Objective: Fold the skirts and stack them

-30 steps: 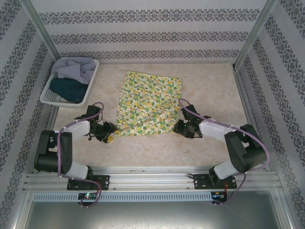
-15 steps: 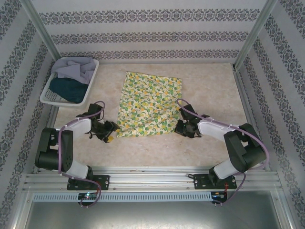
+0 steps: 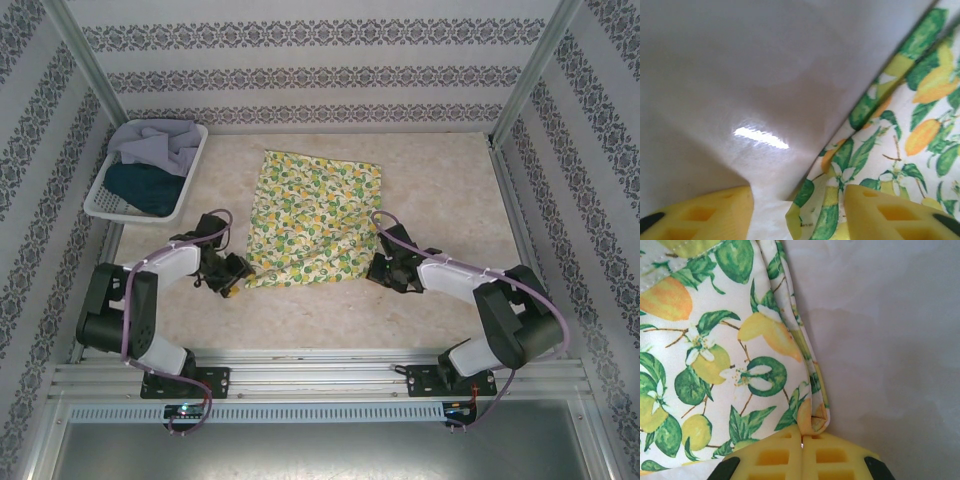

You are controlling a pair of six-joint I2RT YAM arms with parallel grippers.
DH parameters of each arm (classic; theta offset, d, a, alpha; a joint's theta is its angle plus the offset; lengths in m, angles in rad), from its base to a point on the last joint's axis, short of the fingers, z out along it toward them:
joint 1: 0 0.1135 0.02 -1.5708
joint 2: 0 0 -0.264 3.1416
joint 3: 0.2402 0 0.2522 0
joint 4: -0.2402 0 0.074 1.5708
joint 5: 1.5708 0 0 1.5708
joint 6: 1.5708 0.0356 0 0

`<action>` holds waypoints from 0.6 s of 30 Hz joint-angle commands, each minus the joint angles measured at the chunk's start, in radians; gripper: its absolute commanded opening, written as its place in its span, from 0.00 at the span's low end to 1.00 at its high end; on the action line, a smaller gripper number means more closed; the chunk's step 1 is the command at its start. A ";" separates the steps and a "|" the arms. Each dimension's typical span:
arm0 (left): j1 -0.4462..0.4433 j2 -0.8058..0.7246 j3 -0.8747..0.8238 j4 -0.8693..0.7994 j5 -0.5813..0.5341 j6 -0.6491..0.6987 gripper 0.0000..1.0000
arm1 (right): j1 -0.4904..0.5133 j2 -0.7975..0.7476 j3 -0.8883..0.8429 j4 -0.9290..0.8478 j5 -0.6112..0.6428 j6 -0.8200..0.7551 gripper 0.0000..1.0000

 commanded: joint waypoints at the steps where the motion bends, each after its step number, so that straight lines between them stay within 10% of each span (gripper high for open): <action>1: -0.119 0.117 -0.014 0.272 0.215 -0.025 0.37 | 0.011 -0.012 -0.014 0.117 0.040 0.017 0.00; 6: -0.118 0.060 -0.022 0.326 0.258 -0.069 0.00 | 0.016 -0.053 -0.019 0.139 0.032 0.004 0.00; 18: -0.117 -0.217 0.051 0.144 -0.032 -0.011 0.00 | -0.002 -0.441 -0.065 -0.068 0.120 -0.075 0.00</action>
